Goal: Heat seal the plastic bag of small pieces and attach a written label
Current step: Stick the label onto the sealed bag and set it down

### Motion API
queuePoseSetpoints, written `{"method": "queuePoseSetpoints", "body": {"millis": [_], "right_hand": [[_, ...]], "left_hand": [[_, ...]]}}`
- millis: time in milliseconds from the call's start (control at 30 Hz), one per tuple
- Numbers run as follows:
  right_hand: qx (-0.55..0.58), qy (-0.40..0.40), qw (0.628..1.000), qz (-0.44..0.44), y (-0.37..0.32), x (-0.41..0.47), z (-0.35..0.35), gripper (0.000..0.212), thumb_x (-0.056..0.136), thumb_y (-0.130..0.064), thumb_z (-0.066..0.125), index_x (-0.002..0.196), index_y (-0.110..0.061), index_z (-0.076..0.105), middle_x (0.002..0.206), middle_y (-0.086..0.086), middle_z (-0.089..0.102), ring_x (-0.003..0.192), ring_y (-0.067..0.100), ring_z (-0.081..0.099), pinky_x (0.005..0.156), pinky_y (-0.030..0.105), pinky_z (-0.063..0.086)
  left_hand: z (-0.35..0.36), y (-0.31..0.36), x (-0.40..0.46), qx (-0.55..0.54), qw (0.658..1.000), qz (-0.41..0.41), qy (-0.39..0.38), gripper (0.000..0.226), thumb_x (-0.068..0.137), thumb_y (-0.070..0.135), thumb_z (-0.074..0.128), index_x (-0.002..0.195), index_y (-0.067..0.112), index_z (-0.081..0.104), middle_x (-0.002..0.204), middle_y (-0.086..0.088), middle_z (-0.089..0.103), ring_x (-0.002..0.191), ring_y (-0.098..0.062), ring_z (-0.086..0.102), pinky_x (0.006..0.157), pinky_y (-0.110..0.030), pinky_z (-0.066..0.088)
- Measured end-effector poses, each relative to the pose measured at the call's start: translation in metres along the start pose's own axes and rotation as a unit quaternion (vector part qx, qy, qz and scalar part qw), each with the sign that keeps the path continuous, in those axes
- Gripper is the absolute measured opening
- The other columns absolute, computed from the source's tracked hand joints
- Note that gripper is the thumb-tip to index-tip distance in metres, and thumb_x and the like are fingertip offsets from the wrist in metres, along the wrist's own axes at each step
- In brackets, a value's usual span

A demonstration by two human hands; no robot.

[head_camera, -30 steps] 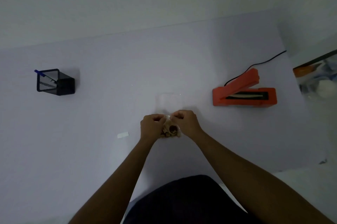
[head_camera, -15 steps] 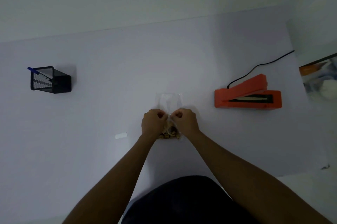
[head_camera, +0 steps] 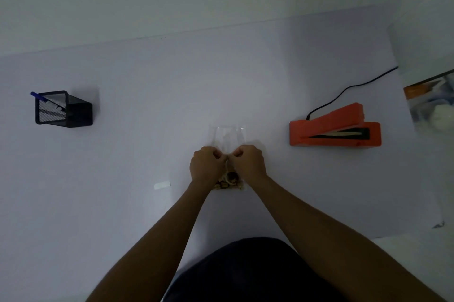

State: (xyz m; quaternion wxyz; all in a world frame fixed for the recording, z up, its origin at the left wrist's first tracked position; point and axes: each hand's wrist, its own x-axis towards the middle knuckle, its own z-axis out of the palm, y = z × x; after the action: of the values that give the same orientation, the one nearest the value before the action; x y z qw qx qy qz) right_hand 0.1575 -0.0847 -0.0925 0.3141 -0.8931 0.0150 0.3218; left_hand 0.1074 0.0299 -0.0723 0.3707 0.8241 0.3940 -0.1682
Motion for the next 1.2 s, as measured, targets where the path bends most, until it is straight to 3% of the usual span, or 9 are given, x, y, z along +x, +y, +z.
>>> {"method": "queuePoseSetpoints", "body": {"millis": [100,333,500,733,833,900,1000,1067,1200], "right_hand": [[0.004,0.000,1.000,0.007,-0.001,0.000,0.000,0.026,0.081,-0.022,0.072,0.065,-0.002,0.065,0.063,0.011,0.069,0.053,0.019,0.062,0.051,0.032,0.051],[-0.011,0.001,1.000,0.024,-0.005,0.002,-0.001,0.023,0.076,-0.029,0.074,0.060,-0.018,0.063,0.066,0.000,0.070,0.066,0.020,0.069,0.060,0.034,0.059],[-0.005,0.016,0.999,0.037,0.000,0.004,-0.004,0.031,0.073,-0.043,0.080,0.067,-0.024,0.056,0.073,-0.003,0.065,0.069,0.018,0.065,0.063,0.035,0.056],[0.035,0.041,0.998,0.020,0.016,0.001,-0.009,0.020,0.082,-0.026,0.079,0.079,-0.015,0.062,0.069,-0.008,0.060,0.063,0.009,0.058,0.060,0.027,0.049],[0.056,0.050,0.997,0.013,0.016,-0.003,-0.006,0.011,0.086,-0.019,0.072,0.085,-0.014,0.062,0.070,-0.007,0.060,0.066,0.014,0.061,0.062,0.028,0.051],[0.057,0.057,0.997,0.017,0.011,-0.007,-0.005,0.017,0.086,-0.027,0.071,0.088,-0.014,0.060,0.073,-0.005,0.062,0.069,0.018,0.063,0.062,0.030,0.053],[0.023,0.060,0.998,0.022,0.002,-0.012,-0.001,0.038,0.083,-0.048,0.073,0.092,-0.016,0.055,0.074,-0.007,0.057,0.064,0.013,0.056,0.051,0.025,0.039],[-0.004,0.065,0.998,0.022,-0.001,-0.013,0.002,0.039,0.083,-0.049,0.073,0.093,-0.018,0.053,0.076,-0.008,0.054,0.064,0.011,0.050,0.051,0.024,0.032],[0.001,0.068,0.998,0.016,0.005,-0.009,0.007,0.031,0.085,-0.042,0.073,0.090,-0.020,0.050,0.080,-0.004,0.059,0.072,0.017,0.057,0.060,0.030,0.040]], "left_hand": [[0.001,0.000,0.000,0.010,1.000,-0.002,-0.001,0.020,0.083,0.028,0.070,0.067,0.015,0.071,0.059,0.002,0.068,0.054,-0.013,0.065,0.054,-0.028,0.056],[0.002,0.001,0.002,0.027,1.000,-0.003,0.005,0.021,0.080,0.030,0.071,0.062,0.022,0.064,0.058,0.007,0.063,0.053,-0.009,0.061,0.047,-0.019,0.042],[-0.004,-0.007,0.009,0.043,0.999,-0.026,0.011,0.026,0.075,0.045,0.077,0.070,0.022,0.066,0.063,0.008,0.064,0.059,-0.011,0.062,0.050,-0.021,0.042],[-0.010,-0.021,0.019,0.052,0.999,-0.010,-0.003,0.025,0.081,0.044,0.075,0.073,0.021,0.070,0.066,0.007,0.067,0.064,-0.011,0.065,0.055,-0.023,0.045],[-0.009,-0.021,0.018,0.075,0.997,0.010,0.000,0.023,0.086,0.038,0.066,0.074,0.019,0.067,0.068,0.005,0.066,0.069,-0.018,0.067,0.060,-0.025,0.046],[-0.006,-0.020,0.016,0.091,0.996,0.017,0.012,0.032,0.086,0.049,0.062,0.074,0.020,0.064,0.067,0.005,0.064,0.067,-0.017,0.065,0.059,-0.026,0.046],[-0.003,-0.018,0.013,0.125,0.991,0.035,0.033,0.047,0.082,0.066,0.061,0.074,0.020,0.058,0.068,0.006,0.061,0.063,-0.014,0.059,0.055,-0.028,0.043],[-0.003,-0.016,0.013,0.131,0.990,0.040,0.034,0.045,0.081,0.062,0.066,0.076,0.019,0.058,0.072,0.004,0.061,0.065,-0.016,0.059,0.055,-0.028,0.040],[-0.005,-0.018,0.014,0.128,0.990,0.054,0.014,0.032,0.085,0.049,0.070,0.076,0.020,0.057,0.077,0.003,0.063,0.069,-0.018,0.061,0.060,-0.028,0.042]]}}
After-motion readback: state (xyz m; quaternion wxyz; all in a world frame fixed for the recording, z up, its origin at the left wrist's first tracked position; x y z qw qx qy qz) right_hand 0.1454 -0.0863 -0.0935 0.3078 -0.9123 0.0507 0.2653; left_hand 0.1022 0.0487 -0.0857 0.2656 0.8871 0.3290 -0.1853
